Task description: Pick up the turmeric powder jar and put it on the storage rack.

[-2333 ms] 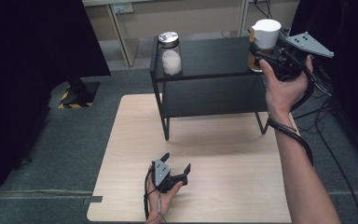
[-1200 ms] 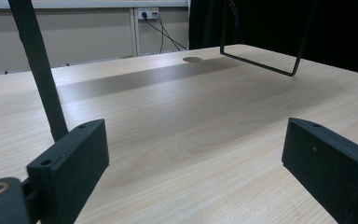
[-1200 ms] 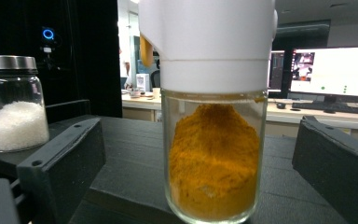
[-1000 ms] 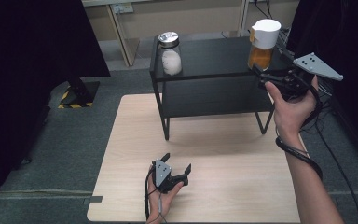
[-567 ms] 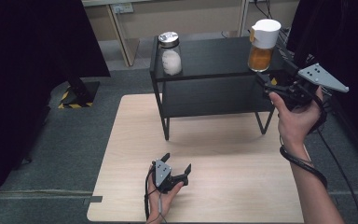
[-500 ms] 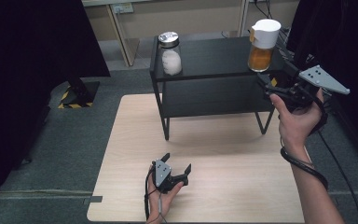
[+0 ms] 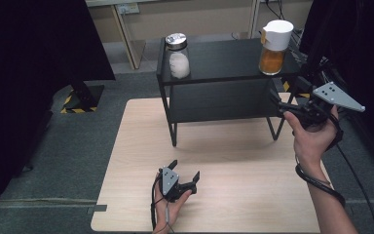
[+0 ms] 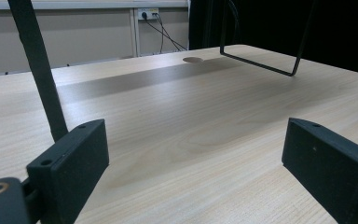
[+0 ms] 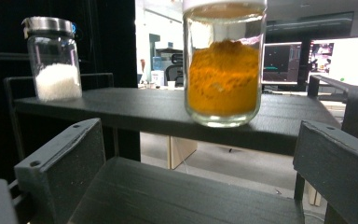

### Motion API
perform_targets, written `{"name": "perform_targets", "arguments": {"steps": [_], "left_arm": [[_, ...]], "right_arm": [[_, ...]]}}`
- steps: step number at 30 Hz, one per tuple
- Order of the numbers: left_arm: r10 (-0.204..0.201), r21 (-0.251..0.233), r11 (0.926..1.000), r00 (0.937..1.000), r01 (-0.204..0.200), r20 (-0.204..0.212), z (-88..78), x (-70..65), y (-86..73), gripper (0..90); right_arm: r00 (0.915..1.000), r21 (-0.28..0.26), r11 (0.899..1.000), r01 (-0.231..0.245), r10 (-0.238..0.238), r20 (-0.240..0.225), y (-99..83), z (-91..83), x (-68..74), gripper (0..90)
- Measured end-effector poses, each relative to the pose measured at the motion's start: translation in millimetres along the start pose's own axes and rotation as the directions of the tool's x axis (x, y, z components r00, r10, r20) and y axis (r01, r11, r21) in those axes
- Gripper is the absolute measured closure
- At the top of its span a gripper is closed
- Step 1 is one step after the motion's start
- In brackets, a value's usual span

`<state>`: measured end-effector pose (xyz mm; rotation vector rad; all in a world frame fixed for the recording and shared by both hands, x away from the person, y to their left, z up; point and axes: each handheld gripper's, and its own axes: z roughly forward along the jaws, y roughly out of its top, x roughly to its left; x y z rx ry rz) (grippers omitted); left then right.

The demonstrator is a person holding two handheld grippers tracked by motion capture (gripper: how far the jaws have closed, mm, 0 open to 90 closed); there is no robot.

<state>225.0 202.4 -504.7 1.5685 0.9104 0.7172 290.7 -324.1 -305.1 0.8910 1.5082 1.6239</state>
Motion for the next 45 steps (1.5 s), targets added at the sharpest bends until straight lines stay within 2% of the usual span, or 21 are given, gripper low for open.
{"name": "perform_targets", "arguments": {"steps": [9, 23, 45], "left_arm": [[0.0, 0.0, 1.0, 1.0, 0.0, 0.0, 0.2, -0.1, 0.0, 6.6], [0.004, -0.002, 1.0, 1.0, -0.004, -0.001, -0.1, -0.5, -0.3, 6.6], [0.008, 0.0, 1.0, 1.0, -0.008, -0.002, -0.2, -0.9, -0.1, 6.6]], "right_arm": [[0.9997, 0.021, 1.0, -0.008, 0.009, -0.022, -15.6, -9.1, -0.5, 2.2], [0.9987, 0.063, 0.997, -0.035, 0.037, -0.036, -56.6, -28.2, 3.0, 2.2], [0.9963, 0.135, 0.989, -0.052, 0.061, -0.06, -94.5, -47.7, 5.6, 2.1]]}}
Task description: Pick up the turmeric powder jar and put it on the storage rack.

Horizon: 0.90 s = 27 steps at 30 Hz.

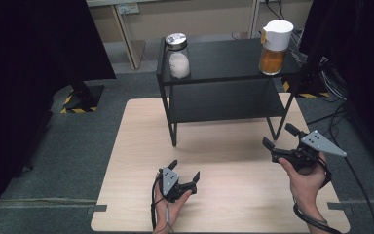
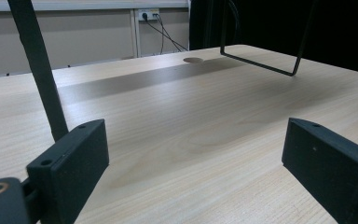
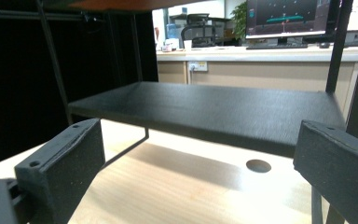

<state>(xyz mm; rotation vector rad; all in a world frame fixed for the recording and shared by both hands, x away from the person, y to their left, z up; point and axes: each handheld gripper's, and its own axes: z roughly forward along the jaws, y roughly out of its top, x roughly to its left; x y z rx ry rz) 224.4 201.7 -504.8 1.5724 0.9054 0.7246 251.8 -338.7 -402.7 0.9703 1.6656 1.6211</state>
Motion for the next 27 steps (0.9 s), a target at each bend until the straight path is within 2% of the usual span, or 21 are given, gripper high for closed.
{"name": "perform_targets", "arguments": {"steps": [27], "left_arm": [[0.004, -0.004, 1.0, 1.0, -0.004, -0.003, -0.4, -1.1, -0.7, 6.6]], "right_arm": [[0.9989, 0.094, 0.995, -0.026, 0.03, -0.036, -49.7, -5.0, 5.3, 1.3]]}}
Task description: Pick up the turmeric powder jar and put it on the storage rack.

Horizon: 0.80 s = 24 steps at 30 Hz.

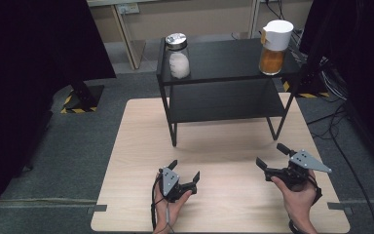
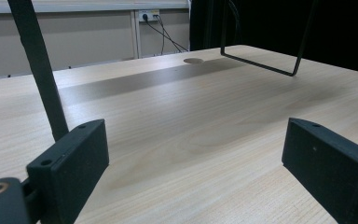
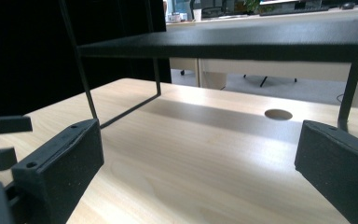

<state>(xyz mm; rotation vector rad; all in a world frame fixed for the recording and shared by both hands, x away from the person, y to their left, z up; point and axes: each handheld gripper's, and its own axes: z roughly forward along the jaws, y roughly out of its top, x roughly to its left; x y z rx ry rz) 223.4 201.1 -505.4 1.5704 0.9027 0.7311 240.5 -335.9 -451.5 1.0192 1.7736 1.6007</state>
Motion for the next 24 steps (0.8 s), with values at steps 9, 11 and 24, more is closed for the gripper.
{"name": "perform_targets", "arguments": {"steps": [9, 11, 24], "left_arm": [[-0.001, -0.001, 1.0, 1.0, 0.001, 0.001, 0.0, -0.2, -0.1, 6.6], [-0.001, -0.001, 1.0, 1.0, 0.001, 0.001, 0.0, -0.2, -0.2, 6.6], [-0.003, -0.002, 1.0, 1.0, 0.003, 0.002, -0.1, -0.1, -0.3, 6.6]], "right_arm": [[0.9998, 0.026, 1.0, -0.016, 0.016, 0.012, -14.3, -3.3, 0.3, 1.3], [0.9997, 0.039, 0.999, -0.021, 0.02, 0.013, -16.7, -3.8, 0.4, 1.3], [0.9995, 0.073, 0.997, -0.029, 0.028, 0.016, -27.9, -6.3, 1.1, 1.2]]}}
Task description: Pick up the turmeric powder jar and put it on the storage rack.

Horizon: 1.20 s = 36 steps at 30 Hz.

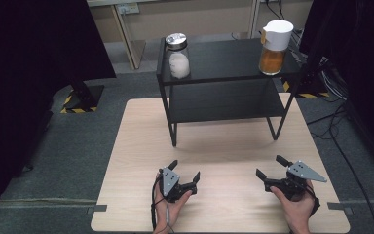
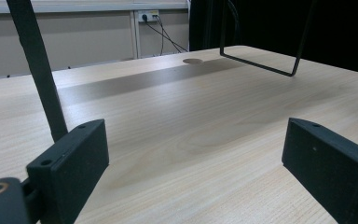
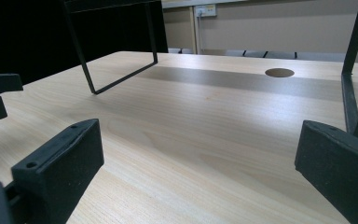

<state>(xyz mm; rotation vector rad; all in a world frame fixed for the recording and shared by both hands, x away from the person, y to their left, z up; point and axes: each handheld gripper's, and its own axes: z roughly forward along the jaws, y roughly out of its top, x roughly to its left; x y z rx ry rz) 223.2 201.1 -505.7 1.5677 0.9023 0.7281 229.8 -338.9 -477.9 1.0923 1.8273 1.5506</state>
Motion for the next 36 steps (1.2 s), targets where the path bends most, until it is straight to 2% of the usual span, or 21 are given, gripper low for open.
{"name": "perform_targets", "arguments": {"steps": [22, 36], "left_arm": [[0.001, -0.001, 1.0, 1.0, -0.001, 0.002, 0.0, 0.3, -0.1, 6.6], [0.0, 0.002, 1.0, 1.0, 0.0, 0.004, 0.1, 0.7, 0.3, 6.4]], "right_arm": [[1.0, 0.047, 0.999, -0.008, 0.007, 0.003, -7.4, 4.2, 2.6, 1.2], [1.0, 0.046, 0.999, -0.003, 0.003, -0.002, -7.7, 4.0, 2.4, 1.2]]}}
